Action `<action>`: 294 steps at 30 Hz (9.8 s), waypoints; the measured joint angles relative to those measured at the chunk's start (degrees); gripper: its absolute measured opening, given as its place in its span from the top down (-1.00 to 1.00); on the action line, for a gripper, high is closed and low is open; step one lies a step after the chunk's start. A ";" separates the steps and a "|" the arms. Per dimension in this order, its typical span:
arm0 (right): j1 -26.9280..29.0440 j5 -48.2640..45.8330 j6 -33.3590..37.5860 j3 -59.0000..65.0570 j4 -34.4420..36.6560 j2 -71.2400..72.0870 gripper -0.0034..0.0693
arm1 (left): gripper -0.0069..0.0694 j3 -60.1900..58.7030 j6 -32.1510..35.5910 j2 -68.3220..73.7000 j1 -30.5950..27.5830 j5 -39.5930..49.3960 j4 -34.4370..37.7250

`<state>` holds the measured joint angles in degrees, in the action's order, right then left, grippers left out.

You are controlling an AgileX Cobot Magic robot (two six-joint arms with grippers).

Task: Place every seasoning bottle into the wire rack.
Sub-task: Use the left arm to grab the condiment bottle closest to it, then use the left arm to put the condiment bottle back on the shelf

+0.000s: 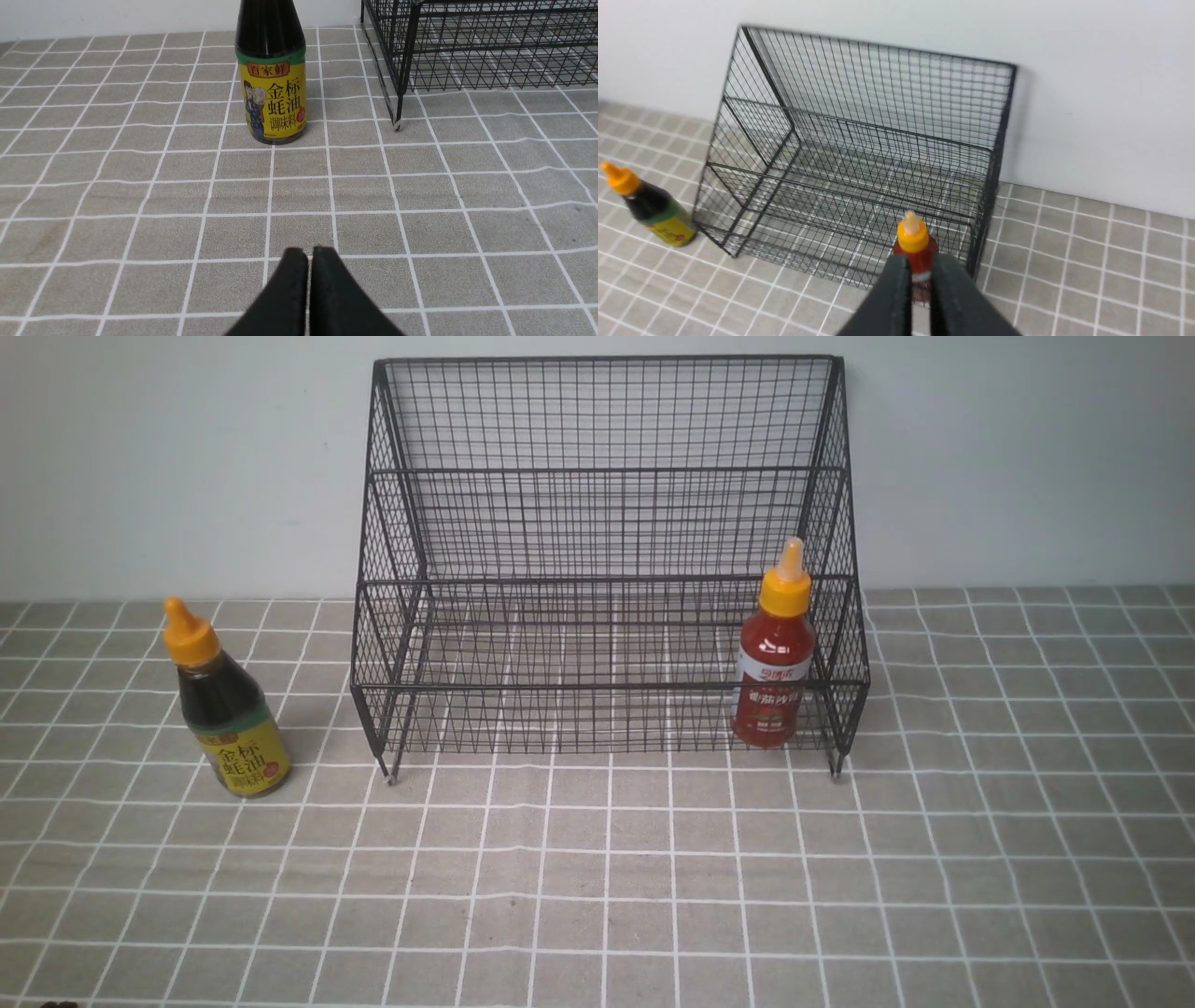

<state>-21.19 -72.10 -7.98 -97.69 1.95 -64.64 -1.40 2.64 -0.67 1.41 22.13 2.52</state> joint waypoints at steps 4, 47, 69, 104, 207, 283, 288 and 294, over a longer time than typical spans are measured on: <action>0.00 6.47 -0.16 18.04 -0.20 19.21 0.93 | 0.83 0.00 0.00 0.00 0.00 0.00 0.00; 17.44 52.50 2.68 99.15 -3.71 65.28 0.94 | 0.83 0.00 0.00 0.00 0.00 0.00 0.00; 17.72 51.63 2.68 99.10 -3.72 65.28 0.94 | 0.83 0.00 0.00 0.00 0.00 0.00 0.00; 17.72 51.63 2.68 99.10 -3.77 65.28 0.94 | 0.83 3.05 -7.18 0.00 0.00 -35.89 21.57; 17.74 51.58 2.84 99.06 -3.77 65.28 0.94 | 0.06 90.45 -6.57 91.39 18.54 22.72 -6.66; 17.78 51.58 2.84 99.06 -3.77 65.28 0.94 | 0.00 90.60 -9.77 103.74 18.71 25.40 -9.13; 17.78 51.58 2.84 99.06 -3.77 65.28 0.94 | -0.30 91.97 -9.77 101.41 18.75 25.64 -9.98; 17.78 51.58 2.84 99.06 -3.77 65.28 0.94 | -0.35 94.35 -9.77 97.66 18.75 28.68 -12.02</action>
<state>-3.40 -20.52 -5.14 1.37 -1.82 0.64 92.94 -7.14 96.99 20.16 50.82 -9.51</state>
